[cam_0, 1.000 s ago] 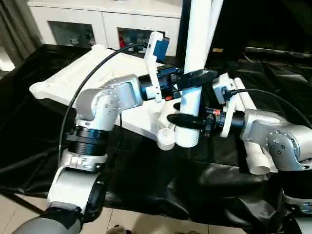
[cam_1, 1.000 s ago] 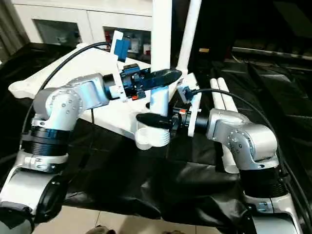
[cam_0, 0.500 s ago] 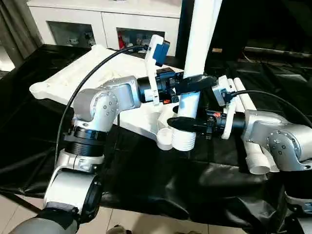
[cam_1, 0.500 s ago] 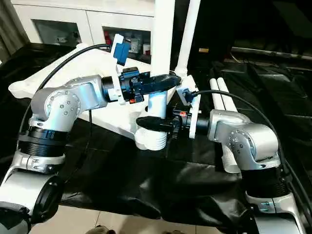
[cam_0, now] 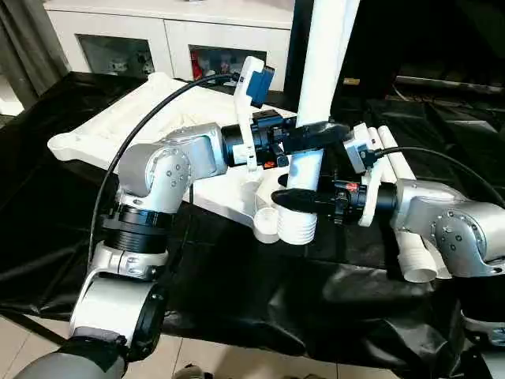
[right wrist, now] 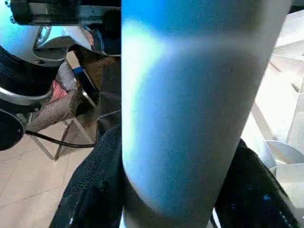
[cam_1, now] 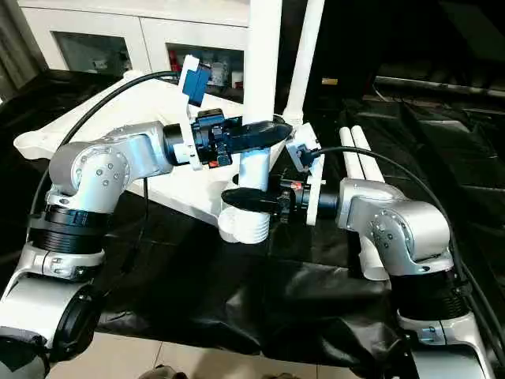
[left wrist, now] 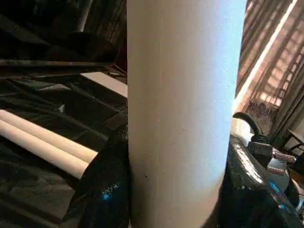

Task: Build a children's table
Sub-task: Rotate table base

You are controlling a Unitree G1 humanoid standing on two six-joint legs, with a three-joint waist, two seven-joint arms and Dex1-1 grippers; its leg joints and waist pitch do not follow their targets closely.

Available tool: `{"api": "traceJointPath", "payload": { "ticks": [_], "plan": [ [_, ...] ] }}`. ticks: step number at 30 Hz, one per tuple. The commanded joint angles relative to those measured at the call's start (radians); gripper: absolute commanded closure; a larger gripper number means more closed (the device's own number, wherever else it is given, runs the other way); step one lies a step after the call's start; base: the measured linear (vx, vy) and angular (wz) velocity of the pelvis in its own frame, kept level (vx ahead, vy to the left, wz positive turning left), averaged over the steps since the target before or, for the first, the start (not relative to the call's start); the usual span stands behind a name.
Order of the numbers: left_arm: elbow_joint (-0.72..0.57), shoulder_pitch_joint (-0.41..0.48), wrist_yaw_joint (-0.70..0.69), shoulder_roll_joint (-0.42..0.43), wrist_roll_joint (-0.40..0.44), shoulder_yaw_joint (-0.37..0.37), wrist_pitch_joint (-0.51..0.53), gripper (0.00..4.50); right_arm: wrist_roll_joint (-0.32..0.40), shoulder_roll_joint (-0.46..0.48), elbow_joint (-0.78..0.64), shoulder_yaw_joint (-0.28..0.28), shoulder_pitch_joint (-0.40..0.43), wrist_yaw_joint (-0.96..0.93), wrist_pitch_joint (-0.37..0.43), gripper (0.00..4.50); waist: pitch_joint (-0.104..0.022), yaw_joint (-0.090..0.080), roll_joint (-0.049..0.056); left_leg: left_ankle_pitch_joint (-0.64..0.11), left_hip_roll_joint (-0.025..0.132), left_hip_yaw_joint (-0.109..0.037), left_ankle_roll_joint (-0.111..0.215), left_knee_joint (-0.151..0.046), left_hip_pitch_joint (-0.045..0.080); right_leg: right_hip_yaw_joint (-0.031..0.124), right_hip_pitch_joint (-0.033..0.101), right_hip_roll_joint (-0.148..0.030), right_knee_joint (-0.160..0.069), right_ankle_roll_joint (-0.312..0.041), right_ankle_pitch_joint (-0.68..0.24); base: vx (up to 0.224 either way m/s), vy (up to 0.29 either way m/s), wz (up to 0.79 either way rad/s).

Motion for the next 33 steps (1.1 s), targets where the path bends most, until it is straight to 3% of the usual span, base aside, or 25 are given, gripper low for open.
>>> {"api": "traceJointPath", "payload": {
  "ticks": [1,6,7,10,12,14,15,17,20,23,26,28,30,31,33],
  "plan": [
    [-0.019,-0.004,-0.005,0.004,-0.011,-0.003,-0.001,2.62,0.005,-0.001,0.002,0.008,0.010,0.006,0.002,2.56,-0.084,0.004,-0.009,-0.087,0.030,-0.016,0.036,-0.055,0.009,0.044,0.067,-0.051,-0.063,-0.228,-0.136,0.000,0.000,0.00],
    [-0.013,-0.005,0.021,-0.011,0.000,0.009,-0.027,2.62,0.007,0.007,-0.001,0.006,0.015,-0.003,-0.001,2.57,-0.085,0.004,-0.010,-0.082,0.030,-0.016,0.037,-0.055,0.009,0.044,0.068,-0.050,-0.060,-0.230,-0.122,0.000,0.000,0.00],
    [0.016,-0.017,0.066,-0.035,-0.011,0.046,-0.028,2.06,0.010,0.019,-0.001,-0.002,0.017,-0.018,-0.004,2.57,-0.086,0.005,-0.010,-0.079,0.030,-0.016,0.039,-0.054,0.008,0.044,0.068,-0.051,-0.060,-0.232,-0.116,0.000,0.000,0.00],
    [0.050,-0.029,0.098,-0.066,-0.033,0.097,-0.055,1.89,0.012,0.044,0.006,-0.020,0.019,-0.048,-0.013,2.57,-0.086,0.005,-0.010,-0.082,0.028,-0.016,0.041,-0.053,0.007,0.043,0.069,-0.052,-0.064,-0.238,-0.122,0.000,0.000,0.00],
    [0.079,-0.028,0.159,-0.130,-0.101,0.199,-0.125,1.71,0.016,0.101,0.028,-0.068,0.017,-0.124,-0.039,2.57,-0.085,0.004,-0.011,-0.089,0.027,-0.016,0.040,-0.053,0.004,0.042,0.069,-0.053,-0.066,-0.239,-0.130,0.000,0.000,0.00],
    [0.094,-0.032,0.189,-0.151,-0.117,0.232,-0.152,1.51,0.017,0.119,0.036,-0.084,0.016,-0.150,-0.048,2.57,-0.087,0.003,-0.010,-0.101,0.028,-0.016,0.034,-0.053,0.007,0.041,0.068,-0.053,-0.068,-0.243,-0.135,0.000,0.000,0.00],
    [0.142,-0.037,0.254,-0.198,-0.205,0.329,-0.186,1.45,0.027,0.178,0.064,-0.139,0.006,-0.228,-0.082,2.57,-0.086,0.003,-0.010,-0.102,0.025,-0.015,0.032,-0.052,0.005,0.042,0.067,-0.052,-0.066,-0.244,-0.134,0.000,0.000,0.00],
    [0.173,-0.031,0.270,-0.218,-0.270,0.389,-0.207,1.44,0.045,0.228,0.089,-0.193,-0.006,-0.295,-0.112,2.57,-0.086,0.004,-0.009,-0.109,0.023,-0.015,0.031,-0.052,0.007,0.040,0.066,-0.052,-0.069,-0.237,-0.153,0.000,0.000,0.00],
    [0.190,-0.019,0.262,-0.218,-0.281,0.418,-0.222,1.44,0.057,0.266,0.108,-0.243,-0.017,-0.355,-0.143,2.57,-0.086,0.003,-0.004,-0.107,0.025,-0.016,0.033,-0.055,0.010,0.040,0.064,-0.047,-0.069,-0.223,-0.150,0.000,0.000,0.00],
    [0.186,0.015,0.172,-0.146,-0.120,0.320,-0.277,1.44,0.006,0.268,0.113,-0.261,-0.015,-0.413,-0.186,2.57,-0.087,0.000,0.002,-0.095,0.028,-0.019,0.028,-0.061,0.013,0.040,0.063,-0.047,-0.071,-0.188,-0.151,0.000,0.000,0.00],
    [0.241,0.045,0.071,-0.005,0.120,0.093,-0.387,1.44,-0.108,0.219,0.121,-0.195,0.009,-0.421,-0.234,2.57,-0.087,0.000,0.006,-0.080,0.028,-0.022,0.024,-0.063,0.017,0.041,0.060,-0.046,-0.072,-0.159,-0.141,0.000,0.000,0.00],
    [0.331,0.061,-0.023,0.111,0.304,-0.087,-0.526,1.44,-0.175,0.192,0.127,-0.147,0.035,-0.424,-0.267,2.57,-0.086,-0.001,0.007,-0.088,0.027,-0.023,0.004,-0.066,0.017,0.044,0.060,-0.045,-0.075,-0.115,-0.154,0.000,0.000,0.00],
    [0.369,0.065,-0.085,0.166,0.377,-0.165,-0.587,1.44,-0.173,0.196,0.122,-0.147,0.044,-0.432,-0.267,2.57,-0.089,-0.007,0.010,-0.094,0.026,-0.020,-0.012,-0.066,0.016,0.047,0.062,-0.047,-0.066,-0.135,-0.125,0.000,0.000,0.00],
    [0.369,0.065,-0.085,0.166,0.377,-0.165,-0.587,1.44,-0.173,0.196,0.122,-0.147,0.044,-0.432,-0.267,2.57,-0.090,-0.008,0.010,-0.094,0.027,-0.020,-0.014,-0.066,0.016,0.047,0.062,-0.048,-0.063,-0.146,-0.111,0.000,0.000,0.00],
    [0.443,0.071,-0.180,0.260,0.551,-0.321,-0.704,1.44,-0.192,0.188,0.109,-0.123,0.060,-0.440,-0.279,2.57,-0.089,-0.006,0.013,-0.103,0.030,-0.023,-0.014,-0.068,0.017,0.046,0.062,-0.050,-0.065,-0.166,-0.100,0.000,0.000,0.00]
  ]
}}
